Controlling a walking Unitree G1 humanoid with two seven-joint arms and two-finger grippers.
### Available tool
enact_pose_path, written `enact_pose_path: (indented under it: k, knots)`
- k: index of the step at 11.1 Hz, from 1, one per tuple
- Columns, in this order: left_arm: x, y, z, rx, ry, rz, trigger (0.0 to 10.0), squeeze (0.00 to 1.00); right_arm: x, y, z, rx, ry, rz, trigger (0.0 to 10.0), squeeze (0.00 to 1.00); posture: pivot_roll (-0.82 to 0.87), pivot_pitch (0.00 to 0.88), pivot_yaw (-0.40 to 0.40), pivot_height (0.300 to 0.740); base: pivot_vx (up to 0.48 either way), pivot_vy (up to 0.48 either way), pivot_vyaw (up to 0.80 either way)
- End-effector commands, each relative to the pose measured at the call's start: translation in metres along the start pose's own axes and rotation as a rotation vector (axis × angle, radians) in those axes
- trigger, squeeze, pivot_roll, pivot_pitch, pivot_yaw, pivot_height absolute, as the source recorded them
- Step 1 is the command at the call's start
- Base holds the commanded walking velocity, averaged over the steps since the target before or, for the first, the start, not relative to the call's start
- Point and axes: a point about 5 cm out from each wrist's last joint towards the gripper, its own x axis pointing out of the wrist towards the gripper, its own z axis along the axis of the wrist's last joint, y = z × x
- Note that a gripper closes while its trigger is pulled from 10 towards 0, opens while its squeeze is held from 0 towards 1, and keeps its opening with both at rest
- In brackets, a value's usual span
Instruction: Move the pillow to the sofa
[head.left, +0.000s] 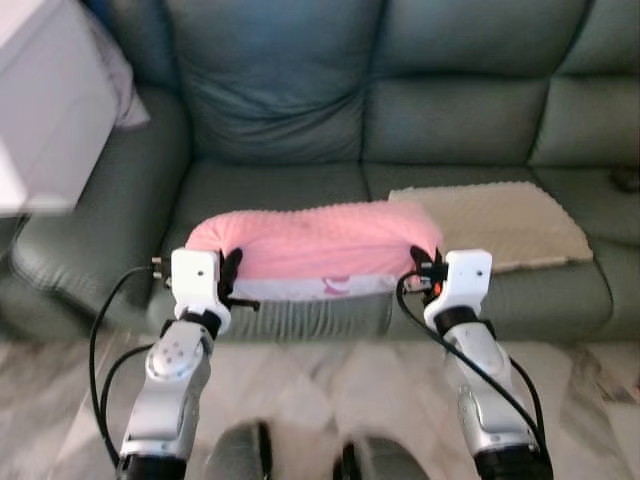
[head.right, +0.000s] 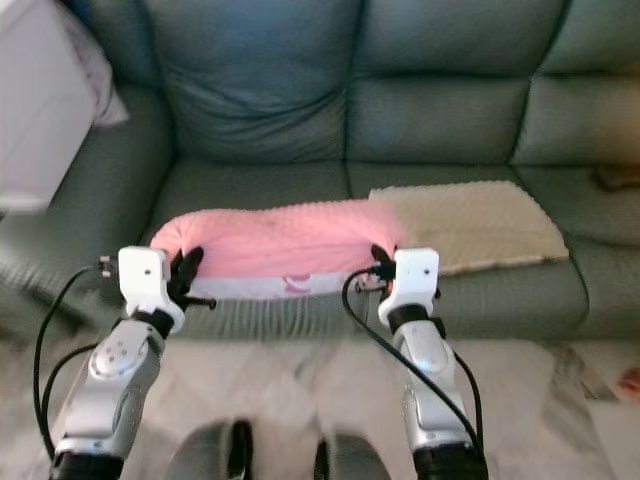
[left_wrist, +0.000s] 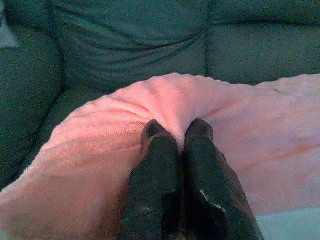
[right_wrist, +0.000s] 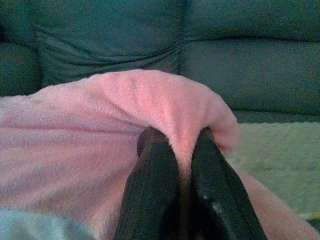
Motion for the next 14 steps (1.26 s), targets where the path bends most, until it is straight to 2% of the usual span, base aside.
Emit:
enact_pose_path:
  k: [1, 3, 9, 14]
  knots:
    - [-0.0008, -0.0036, 0.0005, -0.004, -0.004, -0.006, 10.0, 0.0, -0.0024, -0.0128, 0.0009, -0.01, -0.005, -0.043, 10.0, 0.0, -0.06, 0.142, -0.035, 0.74, 0.0, 0.0, 0.0]
    - [-0.0007, -0.0019, 0.0005, -0.005, -0.003, 0.008, 10.0, 0.0, -0.0024, -0.0115, 0.0008, -0.008, -0.003, -0.036, 10.0, 0.0, -0.05, 0.141, -0.037, 0.74, 0.0, 0.0, 0.0]
    - [0.0006, -0.0009, 0.0004, 0.018, -0.001, 0.025, 10.0, 0.0, -0.0013, -0.0056, 0.0013, 0.01, -0.009, 0.003, 10.0, 0.0, -0.05, 0.137, -0.034, 0.74, 0.0, 0.465, 0.0]
    - [-0.0057, -0.003, 0.0015, 0.01, -0.02, 0.033, 10.0, 0.0, -0.0077, -0.004, -0.0031, 0.009, 0.007, 0.009, 10.0, 0.0, -0.05, 0.158, -0.043, 0.74, 0.0, 0.0, 0.0]
